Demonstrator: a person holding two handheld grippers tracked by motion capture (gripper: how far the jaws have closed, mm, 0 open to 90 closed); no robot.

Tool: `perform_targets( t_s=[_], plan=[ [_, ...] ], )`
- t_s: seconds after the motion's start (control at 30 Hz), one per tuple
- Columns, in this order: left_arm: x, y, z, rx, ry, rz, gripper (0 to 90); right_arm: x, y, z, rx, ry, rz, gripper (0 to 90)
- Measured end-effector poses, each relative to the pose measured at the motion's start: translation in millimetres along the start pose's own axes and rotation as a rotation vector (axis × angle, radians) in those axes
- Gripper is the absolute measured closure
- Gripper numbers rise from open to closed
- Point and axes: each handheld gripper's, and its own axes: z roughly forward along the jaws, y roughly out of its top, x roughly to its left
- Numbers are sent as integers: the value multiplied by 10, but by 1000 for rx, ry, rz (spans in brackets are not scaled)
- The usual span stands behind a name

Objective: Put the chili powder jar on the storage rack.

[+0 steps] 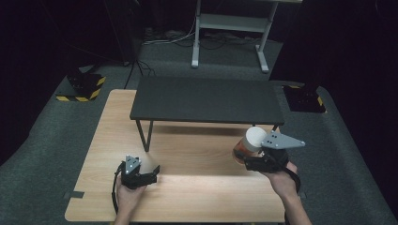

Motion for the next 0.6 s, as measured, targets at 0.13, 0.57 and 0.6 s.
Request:
perform_targets(
  t_s=[0.13, 0.57, 0.6],
  plan=[
    [-2, 1, 2, 1, 0, 1, 32, -59, 211, -32, -24, -3, -19, 291],
    [-3, 5, 4, 4, 0, 6, 33, -365, 748, 234, -20, -57, 34, 291],
    [-3, 5, 4, 4, 0, 5, 33, -388, 799, 293, -8, -73, 40, 291]
  ],
)
